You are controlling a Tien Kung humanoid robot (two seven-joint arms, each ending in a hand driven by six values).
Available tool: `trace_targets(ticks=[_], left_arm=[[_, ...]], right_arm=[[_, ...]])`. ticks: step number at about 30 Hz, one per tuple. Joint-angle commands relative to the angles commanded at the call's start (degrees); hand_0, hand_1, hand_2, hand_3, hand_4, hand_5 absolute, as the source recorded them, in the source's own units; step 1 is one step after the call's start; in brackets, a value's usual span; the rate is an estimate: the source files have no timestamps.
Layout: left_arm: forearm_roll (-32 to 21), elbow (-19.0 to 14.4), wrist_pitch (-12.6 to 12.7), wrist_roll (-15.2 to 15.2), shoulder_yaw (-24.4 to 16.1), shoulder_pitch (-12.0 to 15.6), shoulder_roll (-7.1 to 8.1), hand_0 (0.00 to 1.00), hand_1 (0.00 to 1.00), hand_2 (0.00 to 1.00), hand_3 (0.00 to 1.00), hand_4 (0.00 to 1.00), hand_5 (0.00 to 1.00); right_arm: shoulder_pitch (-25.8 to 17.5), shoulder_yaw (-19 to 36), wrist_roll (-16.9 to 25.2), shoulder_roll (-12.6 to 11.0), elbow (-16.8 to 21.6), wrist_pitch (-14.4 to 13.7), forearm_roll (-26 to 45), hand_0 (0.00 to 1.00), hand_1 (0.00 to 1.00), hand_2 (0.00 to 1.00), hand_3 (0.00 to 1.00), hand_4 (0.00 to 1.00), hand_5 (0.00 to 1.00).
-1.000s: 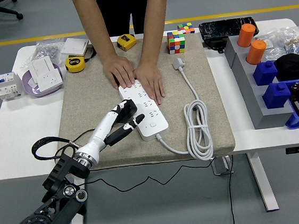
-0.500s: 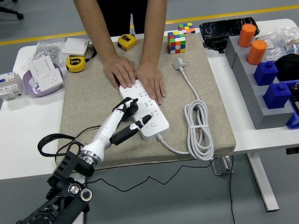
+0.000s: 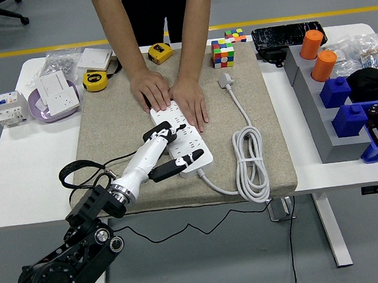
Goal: Pick up the plug,place it near the board,insert it into the board,press the button
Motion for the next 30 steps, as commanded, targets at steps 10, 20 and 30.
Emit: trace_targets(ticks=[10, 20, 30], left_arm=[[4.67, 1.66, -1.46, 2.87, 2.05, -2.99, 0.86, 0.998, 0.998, 0.998, 0.935, 0.998, 0.998], [8.76, 1.15, -1.84, 3.87, 4.61, -5.54, 1.76, 0.998, 0.998, 0.998, 0.935, 0.998, 0.998], [14.63, 0.37, -1.73, 5.40, 2.05, -5.94, 2.46, 0.998, 0.998, 0.998, 0.931, 0.998, 0.998]], right_arm=[[-0.14, -0.50, 0.00, -0.14, 0.00, -0.02, -0.05, 0.887, 0.750, 0.717, 0.661, 0.925, 0.491], [-0.10, -0.71, -0.02, -0.23, 0.00, -0.04, 0.10, 0.885, 0.750, 0.717, 0.663, 0.932, 0.502], [-0.26, -0.58, -0.05, -0.21, 0.00, -0.01, 0.08, 0.885, 0.749, 0.716, 0.664, 0.937, 0.509]])
